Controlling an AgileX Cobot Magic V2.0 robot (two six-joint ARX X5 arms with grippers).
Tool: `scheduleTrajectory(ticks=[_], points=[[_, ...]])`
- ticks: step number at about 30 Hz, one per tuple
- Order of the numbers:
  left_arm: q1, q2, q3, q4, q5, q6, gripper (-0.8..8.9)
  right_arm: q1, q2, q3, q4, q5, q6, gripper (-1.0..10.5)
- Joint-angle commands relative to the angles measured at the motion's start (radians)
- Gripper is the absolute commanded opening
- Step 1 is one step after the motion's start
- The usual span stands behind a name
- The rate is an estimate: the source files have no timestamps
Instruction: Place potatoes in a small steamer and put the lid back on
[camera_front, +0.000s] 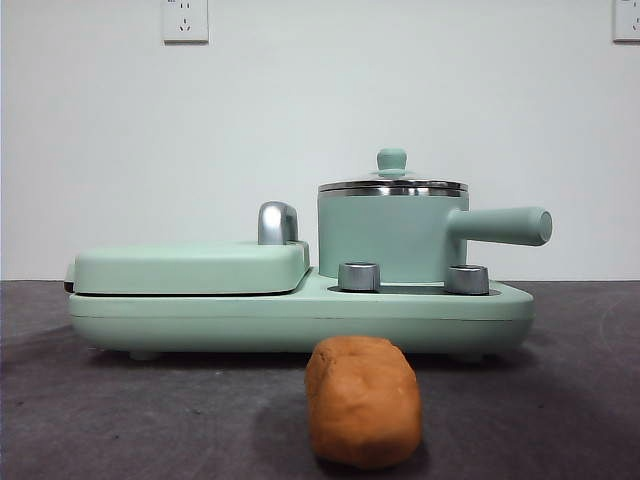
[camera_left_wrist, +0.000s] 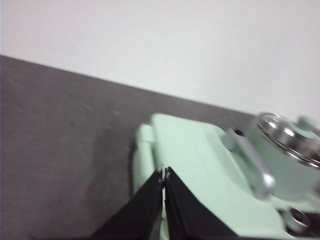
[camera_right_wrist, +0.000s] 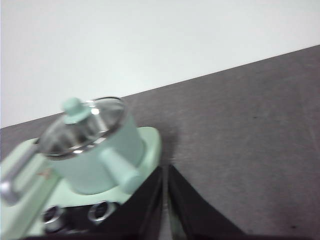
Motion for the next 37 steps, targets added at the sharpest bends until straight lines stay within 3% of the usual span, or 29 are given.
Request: scheduleTrajectory(ticks=[1, 7, 12, 18, 21, 24, 27, 29, 31, 37], points=[[-0.014, 0.095, 0.108, -0.024, 0.066, -0.006, 0.09, 0.001, 0.058, 0.12, -0.063, -0.061, 0.005, 0.1], [-0.038, 0.283, 0.322, -0.117, 0.252, -0.006, 0.09, 0.001, 0.209, 0.333, -0.234, -0.26, -0.04, 0.1], [-0.058, 0.402, 0.451, -0.191, 0.421, 0.026, 0.09, 0.001, 0.306, 0.433, -0.328, -0.447, -0.151, 0.1], [-0.084, 0.489, 0.51, -0.223, 0.559, 0.042, 0.09, 0.001, 0.36, 0.462, -0.359, -0.564, -0.218, 0.1], [-0.095, 0.504, 0.51, -0.234, 0.565, 0.042, 0.3, 0.0, 0.366, 0.462, -0.367, -0.568, -0.232, 0.1], [-0.103, 0.511, 0.51, -0.239, 0.565, 0.042, 1.18, 0.0, 0.366, 0.462, -0.37, -0.558, -0.233, 0.2], [-0.104, 0.511, 0.51, -0.235, 0.565, 0.041, 2.8, 0.0, 0.366, 0.462, -0.37, -0.557, -0.232, 1.9], [-0.109, 0.513, 0.51, -0.235, 0.565, 0.04, 3.86, 0.0, 0.366, 0.462, -0.369, -0.557, -0.229, 3.5], [-0.119, 0.517, 0.51, -0.233, 0.565, 0.037, 4.44, 0.0, 0.366, 0.462, -0.369, -0.556, -0.226, 4.5], [-0.161, 0.559, 0.513, -0.232, 0.565, 0.029, 4.74, 0.0, 0.366, 0.462, -0.369, -0.555, -0.226, 4.6]])
